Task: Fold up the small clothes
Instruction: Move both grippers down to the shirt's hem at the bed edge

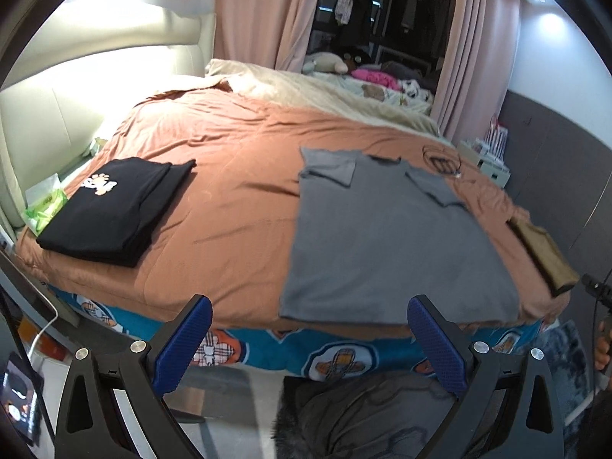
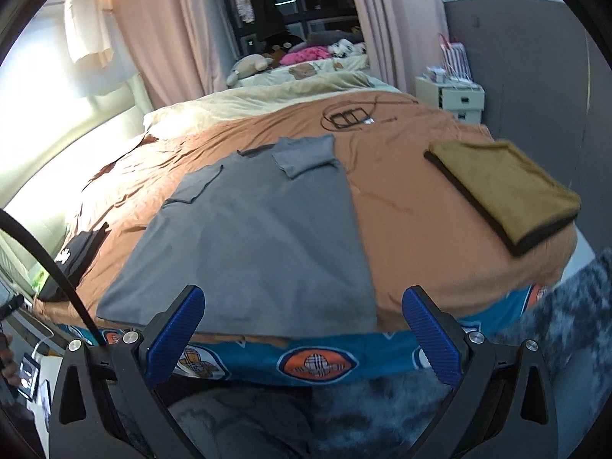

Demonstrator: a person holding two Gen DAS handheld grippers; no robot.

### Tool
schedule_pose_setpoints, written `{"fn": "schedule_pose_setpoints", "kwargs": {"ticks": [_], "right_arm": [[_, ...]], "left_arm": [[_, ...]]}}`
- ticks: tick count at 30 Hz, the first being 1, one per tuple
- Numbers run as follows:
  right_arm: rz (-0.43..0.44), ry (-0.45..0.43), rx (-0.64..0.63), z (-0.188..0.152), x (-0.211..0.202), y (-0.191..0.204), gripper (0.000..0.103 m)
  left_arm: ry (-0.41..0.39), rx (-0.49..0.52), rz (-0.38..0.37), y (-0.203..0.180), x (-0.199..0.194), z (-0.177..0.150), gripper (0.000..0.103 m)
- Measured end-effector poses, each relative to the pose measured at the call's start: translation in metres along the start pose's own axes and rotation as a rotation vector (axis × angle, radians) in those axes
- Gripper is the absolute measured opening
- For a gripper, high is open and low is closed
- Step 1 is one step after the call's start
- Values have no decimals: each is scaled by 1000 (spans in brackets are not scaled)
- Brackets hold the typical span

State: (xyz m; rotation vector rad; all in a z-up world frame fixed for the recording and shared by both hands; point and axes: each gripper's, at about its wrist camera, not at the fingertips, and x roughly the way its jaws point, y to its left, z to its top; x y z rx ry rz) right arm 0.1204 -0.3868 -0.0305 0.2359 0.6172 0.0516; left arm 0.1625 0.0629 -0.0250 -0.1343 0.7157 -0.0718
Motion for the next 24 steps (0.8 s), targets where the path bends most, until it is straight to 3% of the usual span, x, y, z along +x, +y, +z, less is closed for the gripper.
{"fn": "schedule_pose_setpoints", "kwargs": {"ticks": [6,10,14,20,24], "right_arm": [[9,23,55,-20,10,-13,103],[13,49,95,-32,21,-23,103],[27,71,134,-40,35,-36,102],[66,110,220,-49,54,-60,84],[100,109,283,-47,71,-77,78]], "left_arm": [[53,-38,-12,2,20,-13,103],[93,-8,31,0,37,-20,103],[122,-26,-4,6,54,-30,103],[116,-144,-79,34,80,-37,99],[142,-177,-106,40,106,-35,86]]}}
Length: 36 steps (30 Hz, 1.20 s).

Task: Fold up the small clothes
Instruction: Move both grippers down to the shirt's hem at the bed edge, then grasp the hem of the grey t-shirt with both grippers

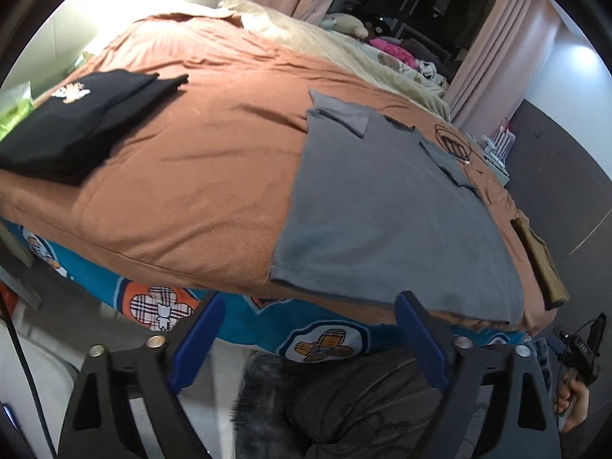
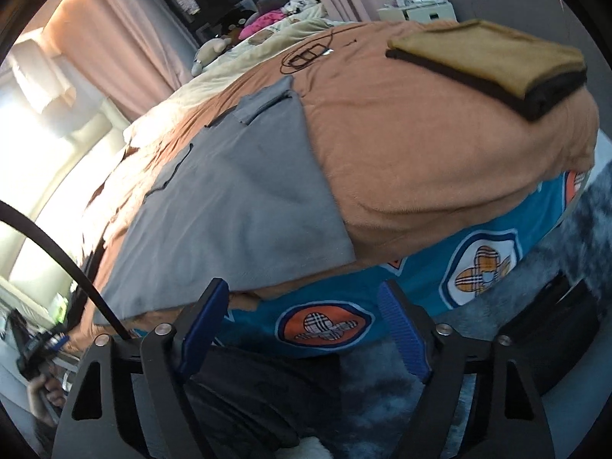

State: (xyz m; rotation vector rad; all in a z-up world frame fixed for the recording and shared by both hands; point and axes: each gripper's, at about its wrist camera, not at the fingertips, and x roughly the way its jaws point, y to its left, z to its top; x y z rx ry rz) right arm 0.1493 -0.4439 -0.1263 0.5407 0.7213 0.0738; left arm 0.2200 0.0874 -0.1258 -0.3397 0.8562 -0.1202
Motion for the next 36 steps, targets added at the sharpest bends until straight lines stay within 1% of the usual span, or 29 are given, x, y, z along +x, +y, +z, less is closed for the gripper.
{"fn": "schedule_pose_setpoints", "kwargs": {"ticks": [3,4,5,8,12,14,18,20,21,27,29,32,36], "right_arm": [[32,6,41,4,16,-12,71],[43,10,53,5,22,-16,66],[52,11,56,6,27,-18,62],[66,12,50,9,42,-23,55],[58,12,1,6,59,-23,50],[66,18,-9,6,67,-26,47],[80,34,-8,4,82,-32,44],[98,36,7,3,89,-38,44],[115,32,16,3,92,-40,44],[233,9,76,0,111,-56,44],[273,14,106,-3,114,-64,40],[332,4,146,-9,108,-73,33],[478,-42,191,-16,91,-84,32]], "left_arm": [[18,-5,-19,2,19,6,79],[21,-8,-26,3,26,8,78],[21,-9,-32,3,30,10,76],[25,-11,-49,6,43,15,71],[45,-18,-52,9,57,17,61],[59,-24,-50,11,64,17,53],[72,-32,-38,13,73,20,52],[86,-46,-34,16,80,24,49],[90,-53,-34,18,82,25,47],[112,-58,-28,19,89,27,46],[115,-68,-34,20,89,27,46],[119,-92,-49,24,89,28,46],[119,-134,-77,30,89,27,46]]}}
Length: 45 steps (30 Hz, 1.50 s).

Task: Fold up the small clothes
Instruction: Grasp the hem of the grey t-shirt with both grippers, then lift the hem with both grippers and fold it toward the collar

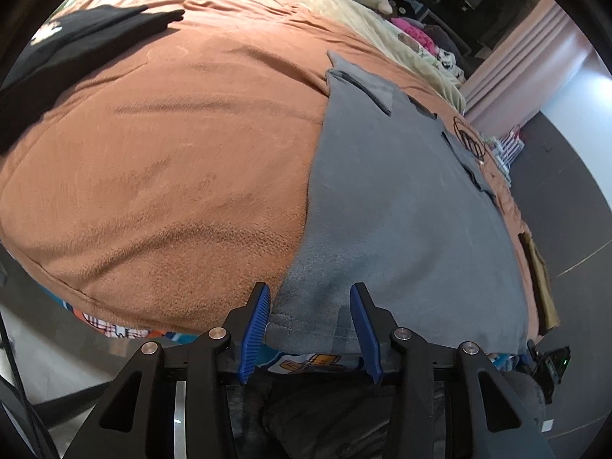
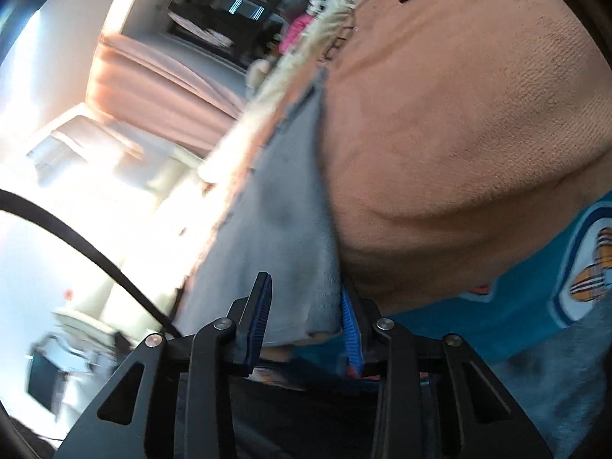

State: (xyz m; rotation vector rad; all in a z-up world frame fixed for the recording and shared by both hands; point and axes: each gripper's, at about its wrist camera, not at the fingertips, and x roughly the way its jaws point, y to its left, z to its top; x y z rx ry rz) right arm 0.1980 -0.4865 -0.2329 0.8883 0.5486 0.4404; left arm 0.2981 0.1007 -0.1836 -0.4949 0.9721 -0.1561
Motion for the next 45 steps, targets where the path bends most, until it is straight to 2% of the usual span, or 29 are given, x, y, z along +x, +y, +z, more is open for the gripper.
{"fn": "schedule_pose_setpoints", "kwargs": {"ticks": [3,7,11,14,15,17,25,30,36,39,41,45], "right_arm": [[48,-19,18,-1,-7,-3,32],[7,-4,37,-2,1,-11,32],[-29,10,53,-3,8,-15,32],[-33,4,73,-3,5,-12,31],[-44,2,80,-3,3,-12,28],[-82,9,82,-3,-1,-2,3],[-91,-76,78,4,-39,44,2],[-102,-91,40,14,-42,74,2],[-112,-90,32,17,-29,77,2],[-118,-85,40,16,-28,74,2],[-117,-83,41,15,-26,76,2],[-118,-88,39,17,-28,83,2]], "left_arm": [[1,-27,-22,4,0,1,46],[11,-87,-81,12,1,2,45],[20,-131,-107,21,0,1,34],[13,-121,-103,23,-1,1,29],[8,-114,-101,23,-1,1,28],[-6,-99,-89,22,0,0,23],[-25,-84,-104,21,-2,-5,22],[-40,-64,-118,20,-4,-12,22],[-81,-6,-85,10,3,-15,22],[-92,-73,-115,20,3,-17,21],[-89,-121,-122,27,3,-19,8],[-101,-182,-154,33,-7,-17,6]]}}
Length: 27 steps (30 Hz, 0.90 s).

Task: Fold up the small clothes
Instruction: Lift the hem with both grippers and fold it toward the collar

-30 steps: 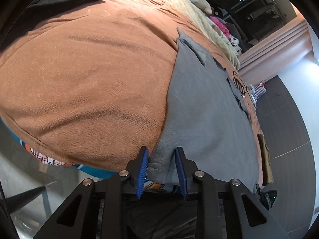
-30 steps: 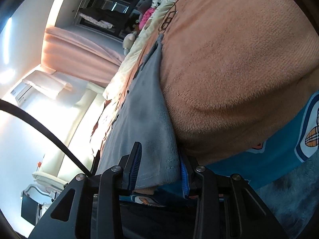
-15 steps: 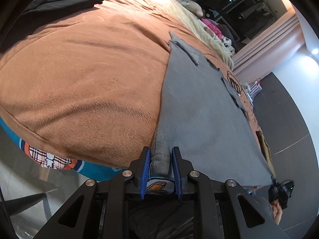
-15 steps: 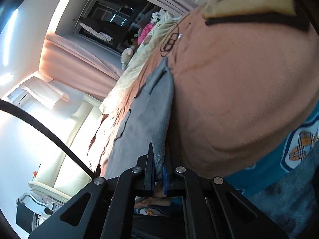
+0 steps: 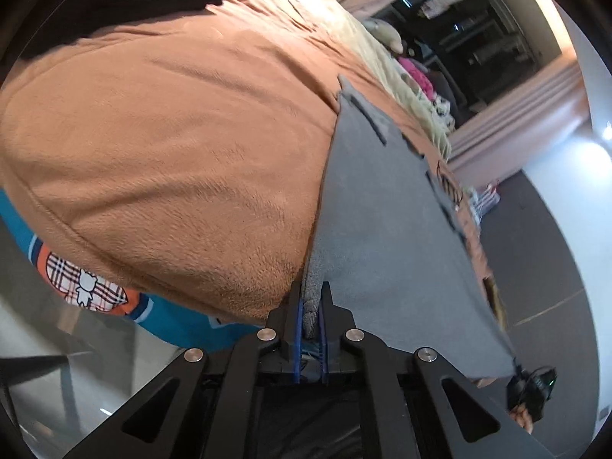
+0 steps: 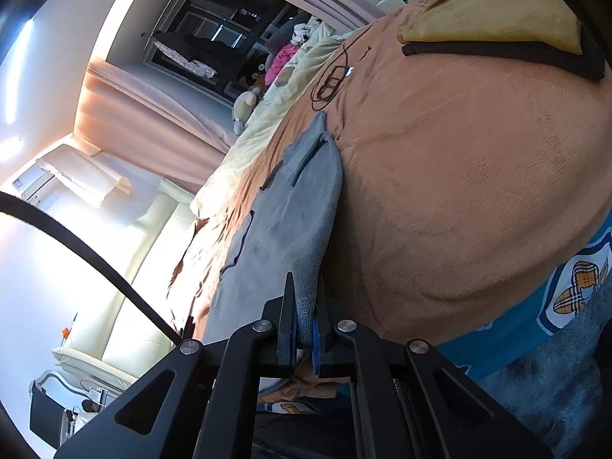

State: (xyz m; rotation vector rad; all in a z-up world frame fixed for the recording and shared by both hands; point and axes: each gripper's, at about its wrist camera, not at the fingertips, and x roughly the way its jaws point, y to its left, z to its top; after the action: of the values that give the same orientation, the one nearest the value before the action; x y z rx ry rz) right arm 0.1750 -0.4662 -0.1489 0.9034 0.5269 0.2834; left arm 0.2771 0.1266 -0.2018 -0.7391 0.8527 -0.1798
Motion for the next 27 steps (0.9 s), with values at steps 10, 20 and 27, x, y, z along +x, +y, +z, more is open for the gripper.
{"fn": "schedule_pose_setpoints", "kwargs": {"ticks": [10,20,27], "right_arm": [[22,-14,-3,-5,-18,21,2],[68,-30,-20,-22,-39,31,2],[79,-30,-24,-31,-55,29,2]], "left_arm": [[-64,-28,-54,-21,-50,17,5],[-121,4,-97,-41,-109,13,5],[-151,0,-113,-42,-144,0,5]]}}
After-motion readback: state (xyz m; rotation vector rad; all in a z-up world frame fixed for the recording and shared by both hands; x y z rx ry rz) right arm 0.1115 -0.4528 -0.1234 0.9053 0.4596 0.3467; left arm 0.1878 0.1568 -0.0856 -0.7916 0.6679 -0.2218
